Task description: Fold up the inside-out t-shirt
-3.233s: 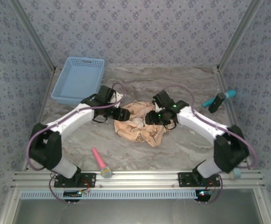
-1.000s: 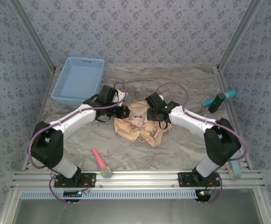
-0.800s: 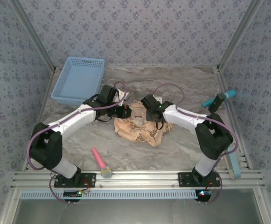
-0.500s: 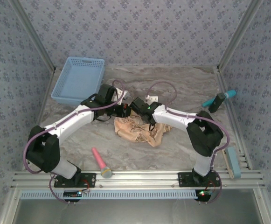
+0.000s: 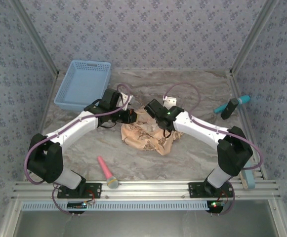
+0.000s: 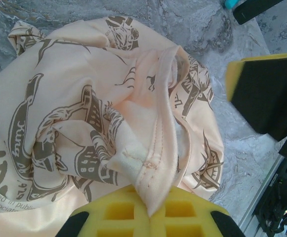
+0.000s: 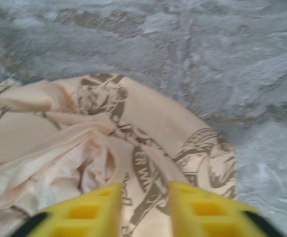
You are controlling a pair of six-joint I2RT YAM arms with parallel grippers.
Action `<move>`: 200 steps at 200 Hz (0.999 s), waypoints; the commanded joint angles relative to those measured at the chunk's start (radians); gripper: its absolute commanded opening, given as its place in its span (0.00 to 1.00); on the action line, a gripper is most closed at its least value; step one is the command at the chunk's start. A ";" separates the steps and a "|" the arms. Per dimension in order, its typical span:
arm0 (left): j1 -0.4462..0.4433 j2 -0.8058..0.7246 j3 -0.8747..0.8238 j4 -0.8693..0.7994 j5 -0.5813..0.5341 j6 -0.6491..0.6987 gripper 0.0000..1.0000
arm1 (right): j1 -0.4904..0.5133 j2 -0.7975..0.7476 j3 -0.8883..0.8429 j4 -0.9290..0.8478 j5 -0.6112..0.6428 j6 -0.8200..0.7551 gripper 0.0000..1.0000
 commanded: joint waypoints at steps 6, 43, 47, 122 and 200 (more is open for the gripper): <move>0.011 -0.004 0.001 0.003 0.025 -0.008 0.00 | -0.022 0.038 -0.049 0.069 -0.131 0.036 0.45; 0.014 -0.003 0.014 0.012 0.027 -0.018 0.00 | -0.049 0.135 -0.037 0.098 -0.170 0.059 0.44; 0.014 -0.004 0.015 0.012 0.027 -0.018 0.00 | -0.053 0.146 -0.037 0.096 -0.173 0.056 0.44; 0.018 0.012 0.018 0.011 0.022 -0.022 0.00 | -0.072 0.186 0.061 -0.006 -0.173 0.022 0.07; 0.043 -0.005 0.001 0.006 0.017 -0.022 0.00 | -0.101 -0.007 0.094 -0.075 -0.326 -0.148 0.00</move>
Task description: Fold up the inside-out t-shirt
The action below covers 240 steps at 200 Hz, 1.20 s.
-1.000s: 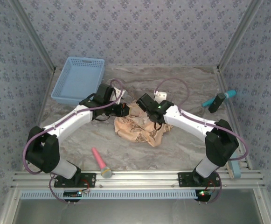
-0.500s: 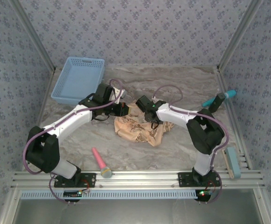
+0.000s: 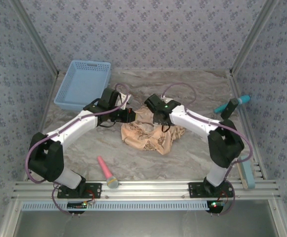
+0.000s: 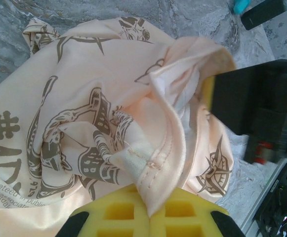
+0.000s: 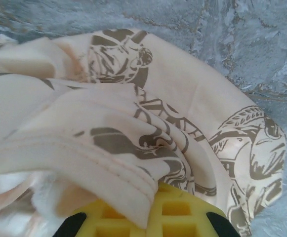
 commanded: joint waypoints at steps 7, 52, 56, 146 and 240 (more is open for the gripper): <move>0.025 -0.021 -0.005 0.006 0.012 -0.004 0.00 | -0.039 -0.134 -0.026 0.022 -0.174 -0.143 0.00; 0.057 -0.032 -0.064 0.005 -0.018 -0.001 0.00 | -0.122 -0.394 -0.349 0.268 -0.410 -0.381 0.05; 0.057 -0.030 -0.069 0.007 -0.013 -0.002 0.00 | -0.128 -0.405 -0.383 0.279 -0.420 -0.391 0.06; -0.145 0.075 -0.078 0.067 0.101 -0.090 0.00 | -0.060 -0.452 -0.447 0.048 -0.217 -0.025 0.50; -0.141 0.023 -0.018 0.015 0.045 -0.095 0.00 | 0.084 -0.318 -0.413 0.004 0.093 0.314 0.49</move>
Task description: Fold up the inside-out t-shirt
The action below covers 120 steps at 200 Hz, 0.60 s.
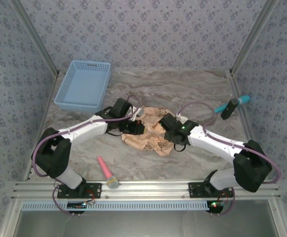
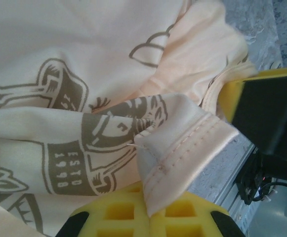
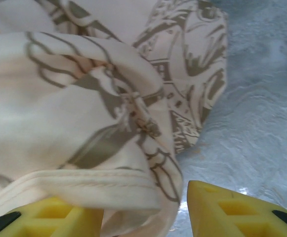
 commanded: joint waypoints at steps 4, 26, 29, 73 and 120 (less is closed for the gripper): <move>0.004 -0.046 0.045 -0.024 -0.013 -0.004 0.00 | 0.027 0.015 0.016 -0.065 0.134 0.114 0.49; 0.004 -0.047 0.045 -0.020 -0.008 -0.009 0.00 | 0.003 0.025 0.020 -0.036 0.115 0.110 0.47; 0.005 -0.046 0.046 -0.020 -0.007 -0.010 0.00 | 0.001 0.025 0.024 -0.034 0.114 0.110 0.47; 0.005 -0.053 0.043 -0.011 0.001 -0.023 0.00 | -0.030 0.042 0.057 -0.014 0.100 0.151 0.44; 0.006 -0.064 0.039 0.008 0.019 -0.046 0.00 | -0.058 0.115 0.075 0.055 0.045 0.151 0.48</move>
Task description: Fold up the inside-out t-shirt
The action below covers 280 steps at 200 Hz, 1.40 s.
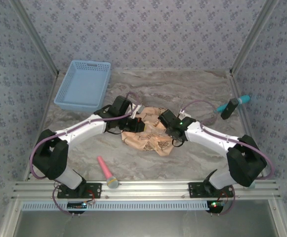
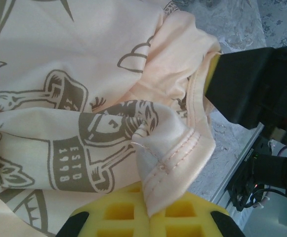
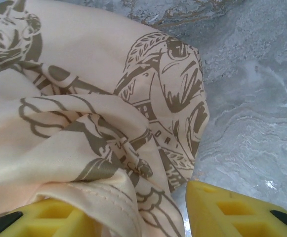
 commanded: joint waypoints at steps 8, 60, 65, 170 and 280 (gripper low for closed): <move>0.005 -0.047 0.017 0.019 0.028 -0.025 0.00 | -0.002 0.049 0.041 0.018 -0.017 0.036 0.47; 0.008 -0.103 -0.021 0.056 0.078 -0.084 0.00 | -0.046 0.099 0.073 0.039 0.003 0.007 0.47; 0.008 -0.108 -0.028 0.063 0.082 -0.091 0.00 | -0.046 0.098 0.074 0.036 0.011 0.006 0.47; 0.019 -0.132 -0.089 0.128 0.058 -0.141 0.00 | -0.043 0.000 0.140 -0.010 -0.199 -0.044 0.14; 0.048 -0.156 -0.135 0.138 0.027 -0.165 0.00 | 0.016 0.042 0.088 -0.033 -0.106 -0.117 0.37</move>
